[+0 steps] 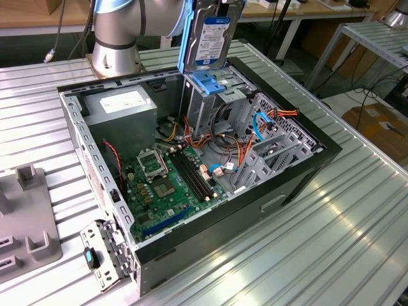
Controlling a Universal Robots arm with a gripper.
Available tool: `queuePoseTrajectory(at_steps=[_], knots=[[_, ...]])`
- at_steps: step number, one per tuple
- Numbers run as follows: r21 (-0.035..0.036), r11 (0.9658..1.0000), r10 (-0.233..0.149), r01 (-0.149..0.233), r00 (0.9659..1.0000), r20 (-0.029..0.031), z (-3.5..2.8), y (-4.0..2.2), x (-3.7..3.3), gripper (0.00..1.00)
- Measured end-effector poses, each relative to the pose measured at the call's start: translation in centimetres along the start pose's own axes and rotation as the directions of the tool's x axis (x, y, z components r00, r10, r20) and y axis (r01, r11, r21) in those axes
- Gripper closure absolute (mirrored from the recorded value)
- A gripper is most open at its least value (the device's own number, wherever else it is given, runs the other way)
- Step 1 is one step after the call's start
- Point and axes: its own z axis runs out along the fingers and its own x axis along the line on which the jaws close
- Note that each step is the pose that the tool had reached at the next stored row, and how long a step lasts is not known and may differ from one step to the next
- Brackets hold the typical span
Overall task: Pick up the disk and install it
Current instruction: 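Pick up the disk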
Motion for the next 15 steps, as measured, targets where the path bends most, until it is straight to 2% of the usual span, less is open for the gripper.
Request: queuePoseTrajectory(at_steps=[13, 15], knots=[[0.0000, 1.0000, 0.000, 0.000, 1.0000, 0.0001, 0.01, -0.27, -0.02, 0.65], [0.0000, 1.0000, 0.000, 0.000, 1.0000, 0.0001, 0.01, -0.86, -0.05, 0.65]])
